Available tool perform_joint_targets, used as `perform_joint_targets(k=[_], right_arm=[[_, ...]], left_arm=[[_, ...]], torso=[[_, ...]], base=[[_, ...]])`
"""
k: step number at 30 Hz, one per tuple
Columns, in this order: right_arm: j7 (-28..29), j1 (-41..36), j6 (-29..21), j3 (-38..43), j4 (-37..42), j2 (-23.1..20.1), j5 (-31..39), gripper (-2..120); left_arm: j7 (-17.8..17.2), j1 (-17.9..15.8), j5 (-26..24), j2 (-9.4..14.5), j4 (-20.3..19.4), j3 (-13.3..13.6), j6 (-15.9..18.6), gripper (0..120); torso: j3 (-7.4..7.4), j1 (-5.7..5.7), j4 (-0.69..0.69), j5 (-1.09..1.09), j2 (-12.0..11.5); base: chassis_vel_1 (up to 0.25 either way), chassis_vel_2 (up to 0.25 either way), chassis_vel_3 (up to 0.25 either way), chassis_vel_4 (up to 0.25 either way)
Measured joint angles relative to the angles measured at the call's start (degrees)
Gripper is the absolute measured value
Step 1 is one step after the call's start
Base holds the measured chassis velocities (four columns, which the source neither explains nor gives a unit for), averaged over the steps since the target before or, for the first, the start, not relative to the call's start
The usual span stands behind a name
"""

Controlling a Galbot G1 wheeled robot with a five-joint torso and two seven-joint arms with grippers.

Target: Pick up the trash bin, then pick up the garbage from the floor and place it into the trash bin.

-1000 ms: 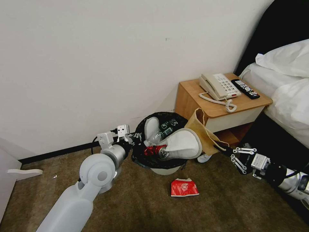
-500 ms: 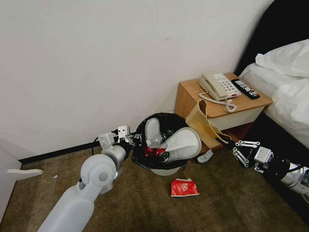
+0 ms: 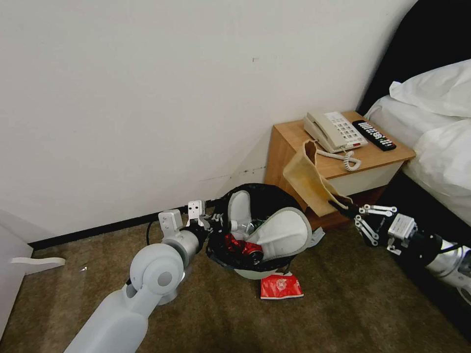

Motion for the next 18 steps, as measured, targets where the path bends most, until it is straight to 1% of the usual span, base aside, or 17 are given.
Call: perform_joint_targets(k=[4,12,15,16,18], right_arm=[[1.1,2.0,-1.3,-0.6,1.1,-1.2,0.9,0],[2.9,3.5,-2.8,-1.7,3.2,-3.4,2.4,0],[3.8,4.2,-3.5,-2.0,3.7,-5.6,3.7,0],[3.8,4.2,-3.5,-2.0,3.7,-5.6,3.7,0],[4.4,4.8,-3.9,-2.2,3.8,-6.9,4.8,0]], left_arm=[[0.1,0.1,0.2,0.0,0.1,0.0,0.0,4],[0.2,0.3,0.4,-0.1,0.2,0.0,0.0,4],[0.2,0.5,0.7,-0.3,0.3,0.1,0.0,4],[0.2,0.5,0.7,-0.3,0.3,0.1,0.0,4],[0.2,0.4,0.8,-0.5,0.3,0.3,0.0,4]], torso=[[0.00,0.00,0.00,0.00,0.0],[0.00,0.00,0.00,0.00,0.0],[0.00,0.00,0.00,0.00,0.0],[0.00,0.00,0.00,0.00,0.0],[0.00,0.00,0.00,0.00,0.0]], base=[[0.000,0.000,0.000,0.000],[0.000,0.000,0.000,0.000],[0.000,0.000,0.000,0.000],[0.000,0.000,0.000,0.000],[0.000,0.000,0.000,0.000]])
